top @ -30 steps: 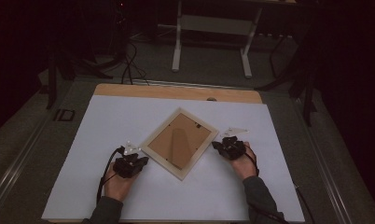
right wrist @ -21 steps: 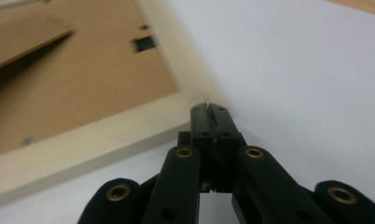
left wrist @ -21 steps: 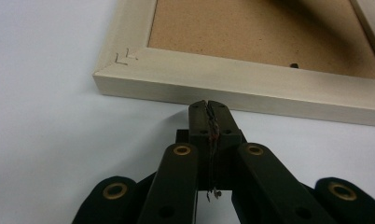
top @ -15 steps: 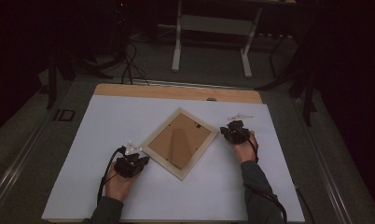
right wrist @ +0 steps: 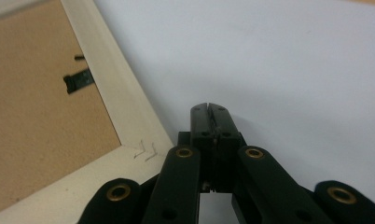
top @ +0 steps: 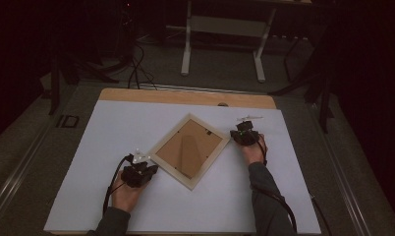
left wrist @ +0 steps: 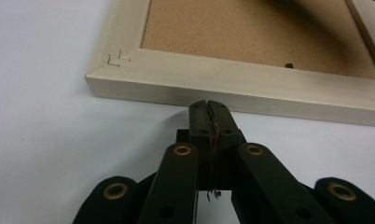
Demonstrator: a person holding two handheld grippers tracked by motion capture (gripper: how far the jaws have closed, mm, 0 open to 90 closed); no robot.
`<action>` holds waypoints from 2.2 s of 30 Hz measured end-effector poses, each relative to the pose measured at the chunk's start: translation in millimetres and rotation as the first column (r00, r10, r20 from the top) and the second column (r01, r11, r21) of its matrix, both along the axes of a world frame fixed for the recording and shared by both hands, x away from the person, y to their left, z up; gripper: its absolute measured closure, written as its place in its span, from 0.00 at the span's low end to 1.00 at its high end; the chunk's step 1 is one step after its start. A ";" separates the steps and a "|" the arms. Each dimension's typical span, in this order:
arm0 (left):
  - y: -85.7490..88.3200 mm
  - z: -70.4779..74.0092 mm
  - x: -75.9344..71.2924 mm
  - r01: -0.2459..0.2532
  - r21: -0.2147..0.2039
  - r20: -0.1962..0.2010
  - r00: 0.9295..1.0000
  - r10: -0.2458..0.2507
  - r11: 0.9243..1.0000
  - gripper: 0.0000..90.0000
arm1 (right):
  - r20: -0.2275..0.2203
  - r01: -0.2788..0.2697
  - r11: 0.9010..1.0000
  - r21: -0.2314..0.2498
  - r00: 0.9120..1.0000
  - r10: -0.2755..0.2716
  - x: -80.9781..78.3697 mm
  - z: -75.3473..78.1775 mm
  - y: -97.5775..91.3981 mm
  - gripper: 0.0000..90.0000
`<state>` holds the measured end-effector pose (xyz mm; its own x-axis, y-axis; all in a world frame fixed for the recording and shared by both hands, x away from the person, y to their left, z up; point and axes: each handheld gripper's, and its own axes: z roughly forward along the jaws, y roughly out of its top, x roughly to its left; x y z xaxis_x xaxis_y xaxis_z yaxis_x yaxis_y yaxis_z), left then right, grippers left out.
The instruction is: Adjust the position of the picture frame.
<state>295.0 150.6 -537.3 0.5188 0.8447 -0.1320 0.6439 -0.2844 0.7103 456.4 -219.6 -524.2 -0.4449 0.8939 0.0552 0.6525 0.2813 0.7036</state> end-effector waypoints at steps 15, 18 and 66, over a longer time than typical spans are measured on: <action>7.7 -1.2 4.5 -0.013 -0.043 -0.022 1.000 0.012 0.999 1.00 | -0.072 -0.083 0.996 -0.010 0.994 0.082 -5.2 0.2 5.5 1.00; 9.5 -1.2 5.2 -0.021 -0.045 -0.024 1.000 0.020 0.999 1.00 | -0.086 -0.125 0.992 -0.029 0.989 0.123 -10.4 1.9 8.5 1.00; 13.9 1.3 16.8 -0.081 -0.046 -0.066 0.995 0.078 0.996 1.00 | -0.100 -0.155 0.987 -0.031 0.984 0.151 -64.5 2.1 9.9 1.00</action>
<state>311.9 164.5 -536.0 0.4397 0.8745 -0.2050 0.7077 -0.1968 0.6786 391.9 -209.6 -522.1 -0.5706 0.8182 0.0713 0.6642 0.4087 0.6260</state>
